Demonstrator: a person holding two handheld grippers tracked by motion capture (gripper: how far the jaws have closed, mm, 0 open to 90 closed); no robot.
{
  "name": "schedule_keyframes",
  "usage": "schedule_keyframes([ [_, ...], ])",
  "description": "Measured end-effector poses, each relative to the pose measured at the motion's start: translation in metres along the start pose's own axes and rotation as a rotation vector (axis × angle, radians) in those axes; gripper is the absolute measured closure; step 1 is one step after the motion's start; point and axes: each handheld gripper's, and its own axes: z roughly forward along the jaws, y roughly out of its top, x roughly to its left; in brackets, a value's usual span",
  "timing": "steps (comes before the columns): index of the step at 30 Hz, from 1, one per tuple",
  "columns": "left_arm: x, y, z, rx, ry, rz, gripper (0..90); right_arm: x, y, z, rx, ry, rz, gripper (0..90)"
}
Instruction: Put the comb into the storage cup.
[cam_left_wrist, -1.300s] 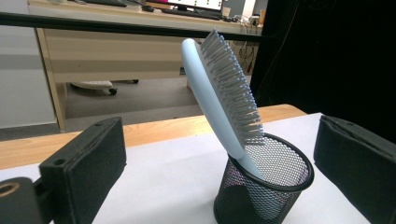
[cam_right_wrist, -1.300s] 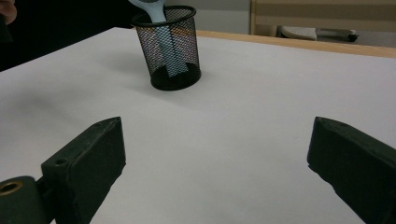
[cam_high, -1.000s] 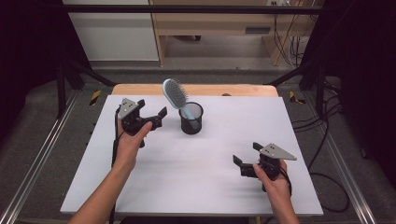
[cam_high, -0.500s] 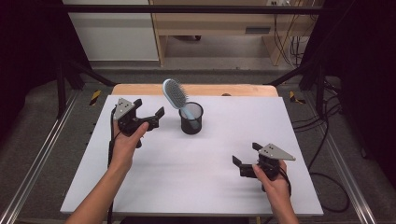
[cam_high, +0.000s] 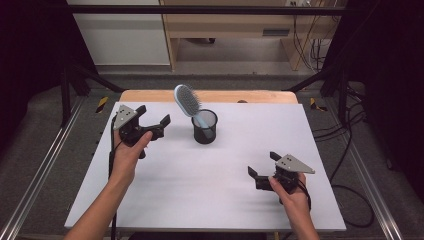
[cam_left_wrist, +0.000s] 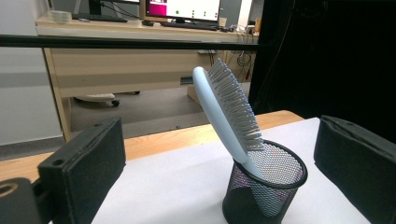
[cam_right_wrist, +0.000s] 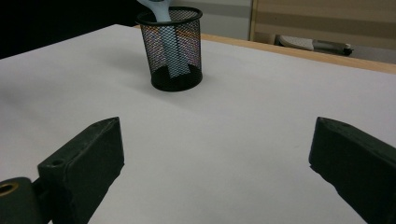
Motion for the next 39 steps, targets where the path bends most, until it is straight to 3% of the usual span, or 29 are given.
schedule_keyframes([
  [39,0.022,0.013,-0.037,-0.028,0.022,0.032,1.5,0.004,0.0,0.002,0.023,0.016,-0.021,3.4],
])
